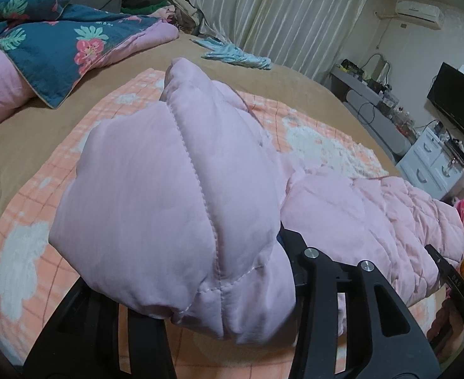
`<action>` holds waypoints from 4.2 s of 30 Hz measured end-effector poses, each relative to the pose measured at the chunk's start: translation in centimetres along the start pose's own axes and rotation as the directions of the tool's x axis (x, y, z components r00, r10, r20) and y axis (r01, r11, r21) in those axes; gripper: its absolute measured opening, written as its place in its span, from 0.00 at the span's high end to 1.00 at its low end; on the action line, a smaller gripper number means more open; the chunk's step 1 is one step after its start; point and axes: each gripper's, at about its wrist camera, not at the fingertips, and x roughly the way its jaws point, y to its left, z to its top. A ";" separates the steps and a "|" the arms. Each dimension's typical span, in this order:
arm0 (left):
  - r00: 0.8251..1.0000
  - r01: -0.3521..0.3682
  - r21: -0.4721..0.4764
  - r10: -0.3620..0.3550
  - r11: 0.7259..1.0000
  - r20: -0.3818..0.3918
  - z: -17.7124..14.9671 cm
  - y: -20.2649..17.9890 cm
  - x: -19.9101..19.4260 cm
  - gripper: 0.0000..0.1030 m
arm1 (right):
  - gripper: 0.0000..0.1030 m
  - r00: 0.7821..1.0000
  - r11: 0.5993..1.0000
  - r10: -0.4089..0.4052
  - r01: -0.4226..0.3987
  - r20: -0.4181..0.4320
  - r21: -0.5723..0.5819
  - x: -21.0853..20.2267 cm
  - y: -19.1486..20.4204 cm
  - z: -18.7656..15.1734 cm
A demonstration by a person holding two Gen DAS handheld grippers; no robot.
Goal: Fold large clothes
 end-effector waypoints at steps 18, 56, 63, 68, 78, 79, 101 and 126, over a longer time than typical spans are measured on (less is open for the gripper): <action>0.998 -0.015 -0.011 0.014 1.000 -0.057 -4.9 2.4 0.0 0.38 | 0.16 0.991 0.980 0.034 -0.009 -0.129 0.197 0.3 -3.6 -4.7; 0.993 0.000 0.184 -0.022 0.983 0.118 -9.2 -4.9 -15.2 0.09 | 0.04 0.984 0.967 -0.052 0.092 0.168 -0.238 -18.9 9.6 -6.5; 0.994 0.026 0.212 -0.047 0.977 0.097 -11.2 -6.4 -14.8 0.09 | 0.04 0.982 0.957 -0.078 0.121 0.170 -0.264 -18.8 10.7 -8.1; 0.996 0.027 0.225 -0.045 0.974 0.078 -12.2 -7.2 -13.9 0.09 | 0.04 0.990 0.961 -0.081 0.109 0.118 -0.253 -17.1 11.1 -9.4; 0.998 0.000 0.243 -0.016 0.970 0.064 -12.5 -7.4 -13.1 0.09 | 0.04 0.995 0.967 -0.045 0.066 0.091 -0.245 -15.5 12.1 -9.7; 0.998 -0.001 0.243 -0.015 0.970 0.065 -12.5 -7.4 -13.1 0.09 | 0.04 0.995 0.967 -0.047 0.068 0.090 -0.246 -15.5 12.1 -9.7; 0.998 -0.007 0.246 -0.011 0.969 0.069 -12.1 -7.3 -13.2 0.09 | 0.04 0.996 0.968 -0.044 0.063 0.084 -0.244 -15.4 12.2 -9.8; 0.997 -0.023 0.245 0.004 0.969 0.077 -11.5 -6.8 -13.5 0.09 | 0.04 0.995 0.969 -0.048 0.067 0.087 -0.237 -15.8 11.8 -9.6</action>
